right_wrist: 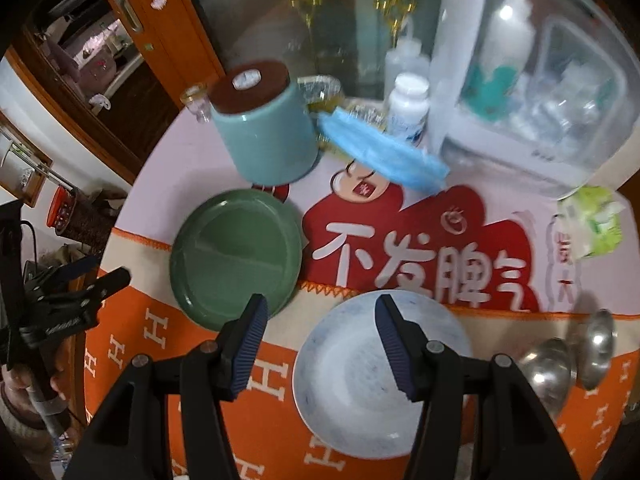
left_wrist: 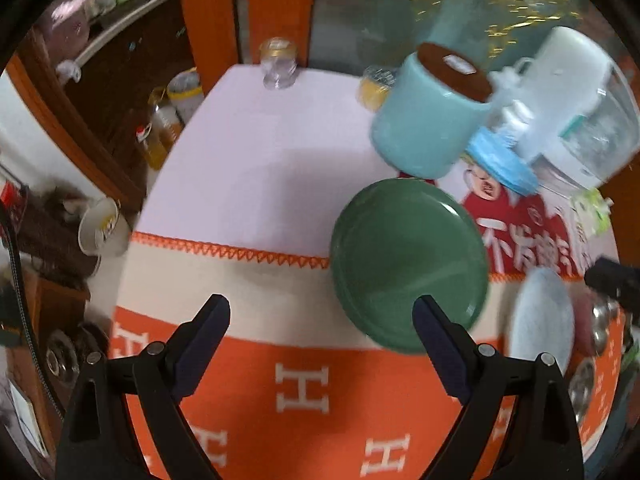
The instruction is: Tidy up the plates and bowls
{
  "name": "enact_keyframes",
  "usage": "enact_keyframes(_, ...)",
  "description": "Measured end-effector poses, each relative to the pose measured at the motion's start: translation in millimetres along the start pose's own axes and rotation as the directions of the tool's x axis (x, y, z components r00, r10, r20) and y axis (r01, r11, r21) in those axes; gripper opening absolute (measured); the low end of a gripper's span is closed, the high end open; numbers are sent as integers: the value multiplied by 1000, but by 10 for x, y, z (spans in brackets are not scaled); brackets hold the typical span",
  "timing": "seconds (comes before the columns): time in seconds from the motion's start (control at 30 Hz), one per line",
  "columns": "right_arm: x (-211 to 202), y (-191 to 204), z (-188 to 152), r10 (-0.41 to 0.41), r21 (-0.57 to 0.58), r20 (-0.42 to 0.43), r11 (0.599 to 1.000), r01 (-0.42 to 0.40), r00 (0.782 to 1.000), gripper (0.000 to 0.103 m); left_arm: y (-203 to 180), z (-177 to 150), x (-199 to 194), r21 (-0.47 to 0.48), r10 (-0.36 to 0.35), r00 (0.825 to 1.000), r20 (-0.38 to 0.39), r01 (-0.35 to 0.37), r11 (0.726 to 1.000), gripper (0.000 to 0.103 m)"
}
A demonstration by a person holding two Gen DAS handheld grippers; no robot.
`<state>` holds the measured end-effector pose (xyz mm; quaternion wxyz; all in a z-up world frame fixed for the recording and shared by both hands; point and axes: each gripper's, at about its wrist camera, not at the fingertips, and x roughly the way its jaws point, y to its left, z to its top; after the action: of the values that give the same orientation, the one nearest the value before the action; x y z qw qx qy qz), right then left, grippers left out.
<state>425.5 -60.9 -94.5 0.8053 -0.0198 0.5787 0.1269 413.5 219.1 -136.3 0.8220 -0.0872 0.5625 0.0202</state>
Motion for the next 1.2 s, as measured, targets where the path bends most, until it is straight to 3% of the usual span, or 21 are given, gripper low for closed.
enact_keyframes(0.23, 544, -74, 49, 76, 76, -43, 995, -72, 996, 56, 67, 63, 554, -110, -69, 996, -60, 62, 992, 92)
enact_keyframes(0.43, 851, -67, 99, 121, 108, -72, 988, -113, 990, 56, 34, 104, 737, -94, -58, 996, -63, 52, 994, 90)
enact_keyframes(0.57, 971, -31, 126, 131, 108, -91, 987, -121, 987, 53, 69, 146, 816, -117, -99, 992, -74, 90, 989, 84)
enact_keyframes(0.83, 1185, -32, 133, 167, 140, -133, 979, -148, 977, 24, 91, 240, 899, -84, -133, 984, -118, 123, 989, 55)
enact_keyframes(0.9, 1225, -30, 130, 173, 148, -141, 977, -152, 975, 21, 98, 249, 929, -73, -135, 981, -141, 126, 989, 40)
enact_keyframes(1.2, 1307, 8, 129, 179, 146, -148, 977, -158, 973, 8, 85, 305, 978, -47, -149, 974, -169, 143, 989, 15)
